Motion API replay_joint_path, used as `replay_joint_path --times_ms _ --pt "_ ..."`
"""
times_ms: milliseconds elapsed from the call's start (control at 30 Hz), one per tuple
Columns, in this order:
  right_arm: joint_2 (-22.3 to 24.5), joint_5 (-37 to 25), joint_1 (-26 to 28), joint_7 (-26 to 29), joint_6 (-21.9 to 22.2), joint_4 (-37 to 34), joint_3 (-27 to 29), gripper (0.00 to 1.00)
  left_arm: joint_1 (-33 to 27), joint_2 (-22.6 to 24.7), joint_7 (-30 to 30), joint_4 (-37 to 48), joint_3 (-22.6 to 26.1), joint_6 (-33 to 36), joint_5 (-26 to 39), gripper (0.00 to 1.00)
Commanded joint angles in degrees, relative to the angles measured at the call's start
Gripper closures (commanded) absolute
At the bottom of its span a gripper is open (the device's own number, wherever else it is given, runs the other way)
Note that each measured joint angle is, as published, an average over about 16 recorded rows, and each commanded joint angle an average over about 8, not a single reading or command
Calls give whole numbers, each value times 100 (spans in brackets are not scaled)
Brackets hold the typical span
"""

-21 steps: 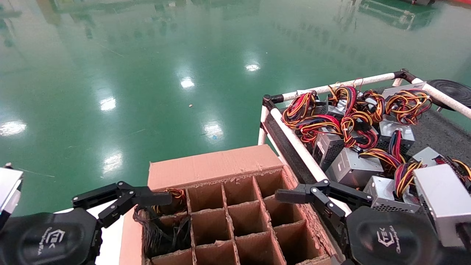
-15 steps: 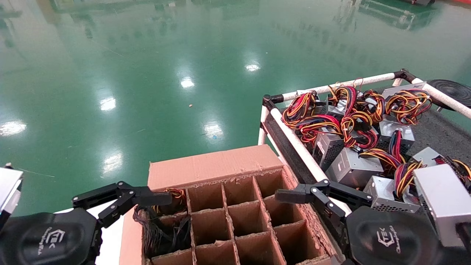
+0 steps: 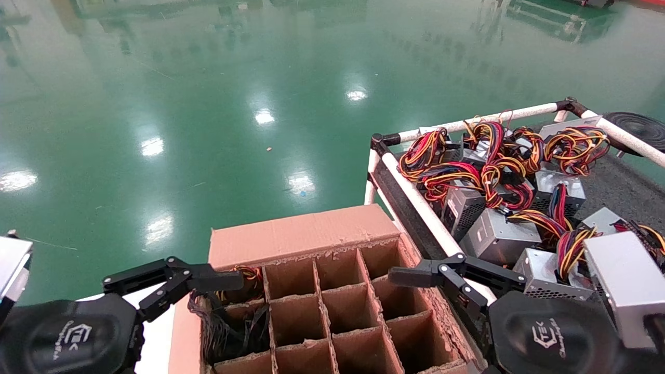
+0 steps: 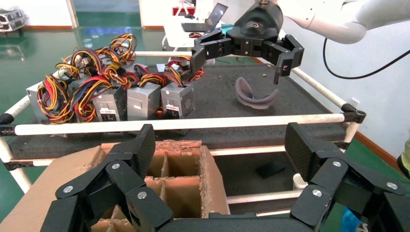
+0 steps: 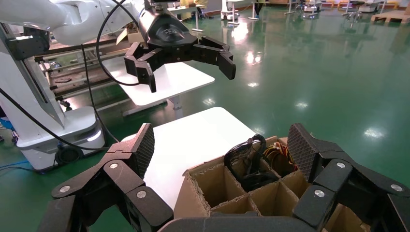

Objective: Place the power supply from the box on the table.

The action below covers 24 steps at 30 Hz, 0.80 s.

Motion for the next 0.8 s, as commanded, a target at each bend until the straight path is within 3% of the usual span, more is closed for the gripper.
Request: replay_joint_path --times_ms 33,800 --pt "0 0 0 0 0 0 0 0 0 0 0 0 0 0 0 100" --pt "0 0 0 0 0 0 0 0 0 0 0 0 0 0 0 100"
